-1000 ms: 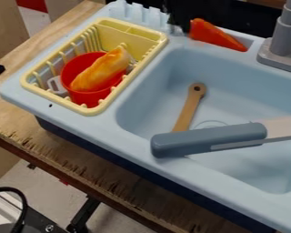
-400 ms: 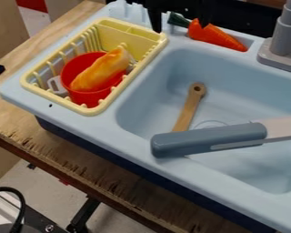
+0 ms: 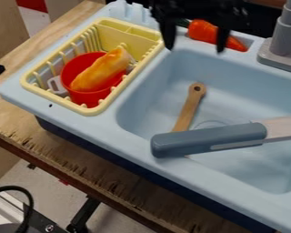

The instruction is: The robot arm moved the carrot.

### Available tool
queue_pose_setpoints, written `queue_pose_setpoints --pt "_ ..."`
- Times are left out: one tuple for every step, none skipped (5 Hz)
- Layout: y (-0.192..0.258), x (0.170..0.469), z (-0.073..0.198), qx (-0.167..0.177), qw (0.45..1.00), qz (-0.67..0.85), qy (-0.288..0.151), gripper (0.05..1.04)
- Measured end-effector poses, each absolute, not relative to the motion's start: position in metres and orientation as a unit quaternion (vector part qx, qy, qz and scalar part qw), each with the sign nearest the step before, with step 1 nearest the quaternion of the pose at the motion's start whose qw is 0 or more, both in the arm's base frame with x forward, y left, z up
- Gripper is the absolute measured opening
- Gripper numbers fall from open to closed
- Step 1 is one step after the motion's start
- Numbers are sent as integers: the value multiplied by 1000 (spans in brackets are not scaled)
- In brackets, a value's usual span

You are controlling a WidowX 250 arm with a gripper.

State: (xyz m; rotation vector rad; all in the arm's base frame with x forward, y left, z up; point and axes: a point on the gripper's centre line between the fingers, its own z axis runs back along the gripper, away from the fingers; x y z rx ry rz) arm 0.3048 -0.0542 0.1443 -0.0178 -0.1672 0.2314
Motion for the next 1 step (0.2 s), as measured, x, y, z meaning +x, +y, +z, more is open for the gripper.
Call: queue_pose_setpoints --pt "-84 288 144 -12 995 75 -64 1000"
